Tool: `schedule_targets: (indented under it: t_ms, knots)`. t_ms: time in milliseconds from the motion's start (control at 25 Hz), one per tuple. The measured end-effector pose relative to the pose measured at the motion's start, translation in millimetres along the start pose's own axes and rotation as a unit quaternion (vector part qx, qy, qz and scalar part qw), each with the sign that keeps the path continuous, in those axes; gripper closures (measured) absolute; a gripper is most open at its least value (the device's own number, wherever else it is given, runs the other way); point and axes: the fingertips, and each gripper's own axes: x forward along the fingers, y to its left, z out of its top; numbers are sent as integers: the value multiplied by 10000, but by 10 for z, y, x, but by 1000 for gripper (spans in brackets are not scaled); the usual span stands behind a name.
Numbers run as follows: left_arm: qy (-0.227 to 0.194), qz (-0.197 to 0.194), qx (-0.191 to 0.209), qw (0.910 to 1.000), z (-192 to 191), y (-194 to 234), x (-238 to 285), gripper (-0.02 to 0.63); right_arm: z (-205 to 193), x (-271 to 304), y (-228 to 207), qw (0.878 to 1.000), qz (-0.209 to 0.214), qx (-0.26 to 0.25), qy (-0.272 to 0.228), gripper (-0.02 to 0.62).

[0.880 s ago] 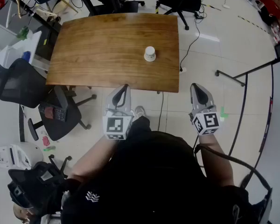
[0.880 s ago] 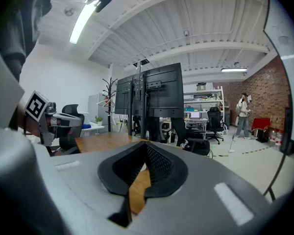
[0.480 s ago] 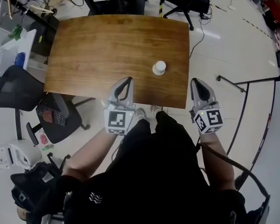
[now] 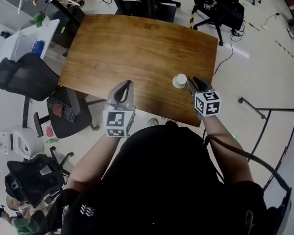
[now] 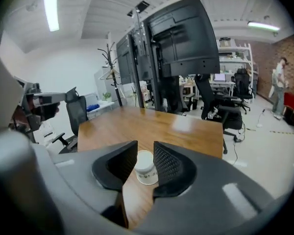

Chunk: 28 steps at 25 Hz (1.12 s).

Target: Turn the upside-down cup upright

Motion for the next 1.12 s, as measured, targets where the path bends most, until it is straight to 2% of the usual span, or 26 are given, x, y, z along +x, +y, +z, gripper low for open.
schedule_targets:
  t_ms: [120,200,520,600,680,760,920,1040,1120]
  knots:
    - [61,428,-117,9990,-14,217,-131,606,-154,246,-119,9987,26,429,285,481]
    - [138,598,-175,9980,-68,273,-204,606,-177,340,-122,9980,128,497,372,476]
    - [300,885,-196,9954,-110,388,-306,606,-411,635,-127,9931,296,710,890,487]
    - [345,945,-207,9947,-133,417,-302,606,-433,648,-114,9931,364,707,857,492]
    - [381,963,-161,9945,-143,423,-270,606,-405,655,-67,9949,466,459,773,537]
    - [411,938,-133,9947,-148,408,-220,606,-357,642,-41,9965,462,90,688,547]
    - [406,806,-101,9959,-123,326,-158,606,-161,532,-117,9958,-7,-835,367,568]
    - [350,755,-73,9965,-62,296,-133,606,-91,480,-150,9811,-386,-1834,485,569]
    - [306,769,-69,9965,-30,297,-125,606,-167,501,-69,9661,-395,-2442,743,569]
